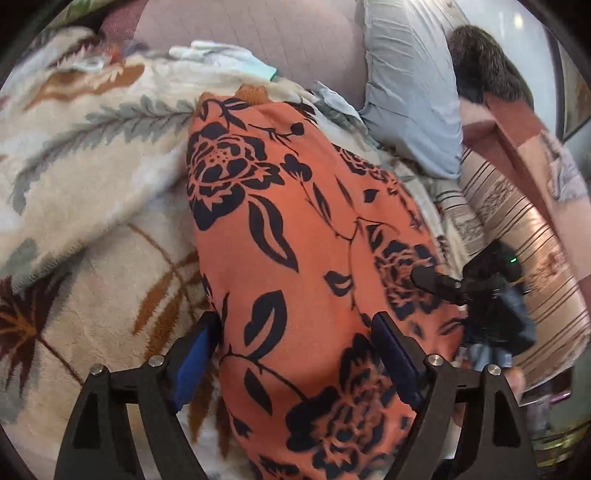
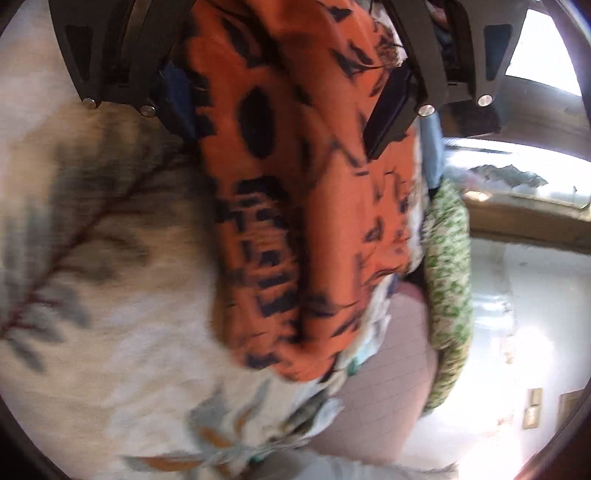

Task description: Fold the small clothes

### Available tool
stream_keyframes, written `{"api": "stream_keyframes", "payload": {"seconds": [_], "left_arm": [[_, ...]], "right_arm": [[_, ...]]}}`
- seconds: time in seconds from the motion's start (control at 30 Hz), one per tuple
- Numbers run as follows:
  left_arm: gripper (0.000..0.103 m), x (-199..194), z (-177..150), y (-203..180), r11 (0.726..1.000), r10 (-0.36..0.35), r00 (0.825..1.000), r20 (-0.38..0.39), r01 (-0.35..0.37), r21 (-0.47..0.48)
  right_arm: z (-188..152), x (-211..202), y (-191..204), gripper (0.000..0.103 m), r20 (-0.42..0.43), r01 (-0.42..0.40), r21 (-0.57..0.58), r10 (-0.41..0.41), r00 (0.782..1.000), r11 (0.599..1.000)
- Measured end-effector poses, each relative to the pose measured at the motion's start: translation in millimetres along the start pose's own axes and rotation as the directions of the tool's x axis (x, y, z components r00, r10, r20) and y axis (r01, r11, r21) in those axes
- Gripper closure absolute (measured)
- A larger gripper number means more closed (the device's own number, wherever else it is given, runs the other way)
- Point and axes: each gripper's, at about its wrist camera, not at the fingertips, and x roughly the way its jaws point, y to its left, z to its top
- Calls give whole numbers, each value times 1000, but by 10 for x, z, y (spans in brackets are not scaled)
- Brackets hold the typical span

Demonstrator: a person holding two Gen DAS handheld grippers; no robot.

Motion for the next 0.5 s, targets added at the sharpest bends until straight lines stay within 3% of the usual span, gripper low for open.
{"api": "stream_keyframes", "payload": {"seconds": [0.07,0.13,0.23,0.37,0.5], "left_arm": [[29,15,1,-16,1000,22,1000,16,-23,11],[53,-43,21,-12,1000,10,999,44,-10,8],[61,-143,32,-59,999,21,996,85,-24,34],[63,-404,22,-149,992,68,984,163,-84,90],[63,-879,34,-77,990,78,969,235,-102,94]], "right_arm": [[-59,131,91,43,-25,49,-41,-50,998,998],[-95,106,184,48,11,72,-62,-72,997,995],[-147,30,361,54,55,70,-103,-64,996,992],[-282,-31,797,56,121,104,-233,-77,990,967],[-414,-73,1151,56,156,50,-304,-2,988,952]]}}
